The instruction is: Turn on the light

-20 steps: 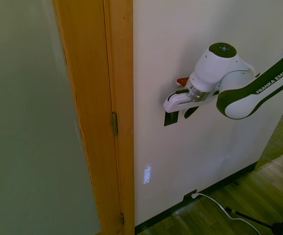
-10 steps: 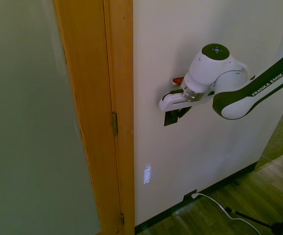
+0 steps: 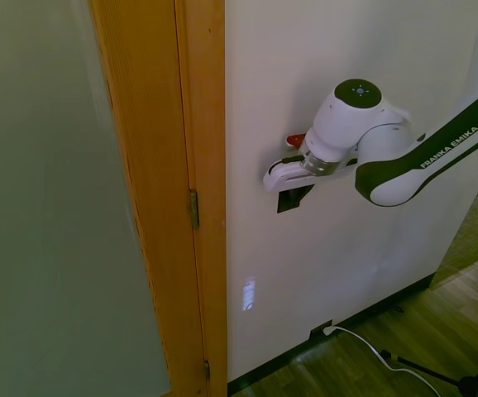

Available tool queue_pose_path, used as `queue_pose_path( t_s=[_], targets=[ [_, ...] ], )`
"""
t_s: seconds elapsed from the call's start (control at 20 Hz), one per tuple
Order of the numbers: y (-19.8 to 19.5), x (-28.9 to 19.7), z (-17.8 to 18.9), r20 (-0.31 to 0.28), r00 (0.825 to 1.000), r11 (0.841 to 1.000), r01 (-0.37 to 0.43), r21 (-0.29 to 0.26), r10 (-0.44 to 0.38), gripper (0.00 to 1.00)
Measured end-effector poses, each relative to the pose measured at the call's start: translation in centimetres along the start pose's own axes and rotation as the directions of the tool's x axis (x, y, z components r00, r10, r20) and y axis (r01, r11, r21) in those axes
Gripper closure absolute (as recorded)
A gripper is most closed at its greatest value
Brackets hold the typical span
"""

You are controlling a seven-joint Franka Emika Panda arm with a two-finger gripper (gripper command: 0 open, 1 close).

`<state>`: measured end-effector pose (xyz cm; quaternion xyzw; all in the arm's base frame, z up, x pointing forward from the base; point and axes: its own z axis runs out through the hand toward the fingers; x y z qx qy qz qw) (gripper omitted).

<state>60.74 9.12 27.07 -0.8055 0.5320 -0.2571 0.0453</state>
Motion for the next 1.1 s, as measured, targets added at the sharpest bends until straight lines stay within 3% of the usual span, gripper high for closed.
queue_pose_path(
  t_s=[0.4, 0.45, 0.9, 1.1],
  targets=[
    [0.5, -1.3, -2.7, -0.098, 0.993, 0.997, -0.057, 0.06, 0.063, 1.0],
    [0.6, -1.4, -3.2, -0.097, 0.993, 0.996, -0.056, 0.064, 0.062, 0.0],
    [2.9, -0.4, -3.0, -0.074, 0.995, 0.993, -0.066, 0.102, 0.074, 0.0],
    [4.9, -1.2, -3.3, -0.063, 0.988, 0.98, -0.131, 0.149, 0.141, 0.0]
  ],
)
